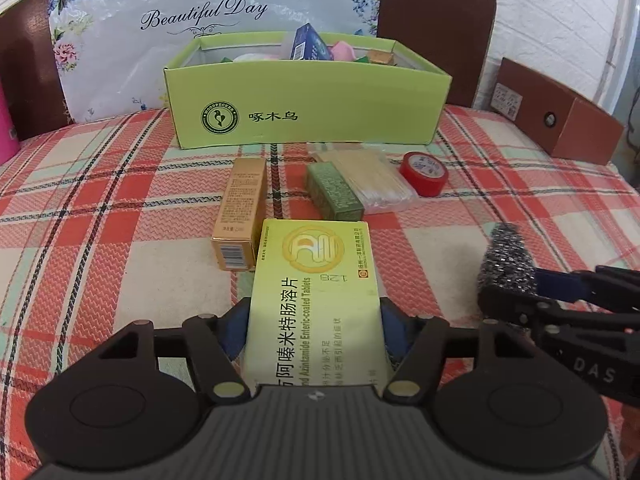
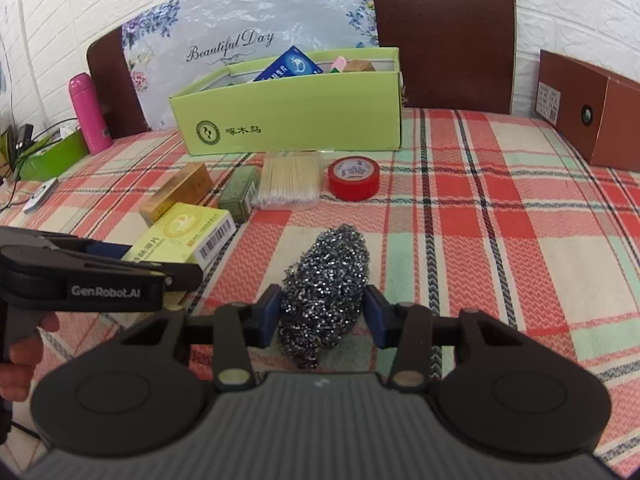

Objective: Organize objects
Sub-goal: 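Carry steel wool and white-yellow box into the green box and release both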

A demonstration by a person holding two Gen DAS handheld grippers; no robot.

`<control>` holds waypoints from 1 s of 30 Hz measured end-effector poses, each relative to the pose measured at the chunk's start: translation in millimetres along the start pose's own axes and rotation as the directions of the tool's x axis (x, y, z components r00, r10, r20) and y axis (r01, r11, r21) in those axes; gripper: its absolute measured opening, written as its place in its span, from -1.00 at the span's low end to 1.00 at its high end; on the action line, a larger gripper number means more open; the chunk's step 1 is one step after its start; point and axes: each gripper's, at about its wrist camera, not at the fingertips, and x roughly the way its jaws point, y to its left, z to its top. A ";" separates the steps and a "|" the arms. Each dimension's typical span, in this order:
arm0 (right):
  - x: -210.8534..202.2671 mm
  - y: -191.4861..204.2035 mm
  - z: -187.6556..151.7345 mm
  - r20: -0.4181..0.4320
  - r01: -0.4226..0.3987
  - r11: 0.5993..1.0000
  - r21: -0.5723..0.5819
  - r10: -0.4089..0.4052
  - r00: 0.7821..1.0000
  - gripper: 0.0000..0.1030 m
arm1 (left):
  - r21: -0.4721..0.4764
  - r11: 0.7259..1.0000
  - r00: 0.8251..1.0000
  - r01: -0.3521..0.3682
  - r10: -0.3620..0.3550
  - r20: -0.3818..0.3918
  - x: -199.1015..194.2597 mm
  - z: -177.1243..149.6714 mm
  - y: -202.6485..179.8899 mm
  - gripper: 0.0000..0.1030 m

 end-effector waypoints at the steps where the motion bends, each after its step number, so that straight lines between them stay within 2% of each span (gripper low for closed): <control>1: -2.2 1.2 1.2 0.007 -0.006 1.000 -0.001 0.006 1.000 -0.22 | -0.009 1.000 1.000 0.015 -0.015 0.005 -3.8 0.5 1.2 0.34; 10: -24.5 9.0 41.3 0.133 -0.052 0.999 -0.012 0.053 0.990 -0.22 | -0.030 0.997 0.985 0.066 -0.060 0.164 -51.2 35.7 7.5 0.34; 16: -30.4 14.8 78.5 0.209 -0.048 0.998 -0.035 0.054 0.976 -0.22 | -0.033 0.999 0.969 0.026 -0.017 0.246 -61.4 76.7 21.3 0.34; 20: -24.6 14.7 102.3 0.242 -0.036 0.999 -0.037 0.044 0.969 -0.22 | -0.049 0.999 0.958 -0.007 0.021 0.287 -57.7 109.6 33.6 0.34; 25: -9.5 13.8 132.2 0.284 -0.010 0.999 -0.038 0.020 0.959 -0.22 | -0.061 0.998 0.947 -0.017 0.036 0.319 -40.7 148.9 40.4 0.34; 30: 17.4 15.6 162.4 0.313 0.008 0.999 -0.045 0.007 0.950 -0.22 | -0.072 0.997 0.948 -0.010 0.032 0.317 -10.8 182.1 46.4 0.34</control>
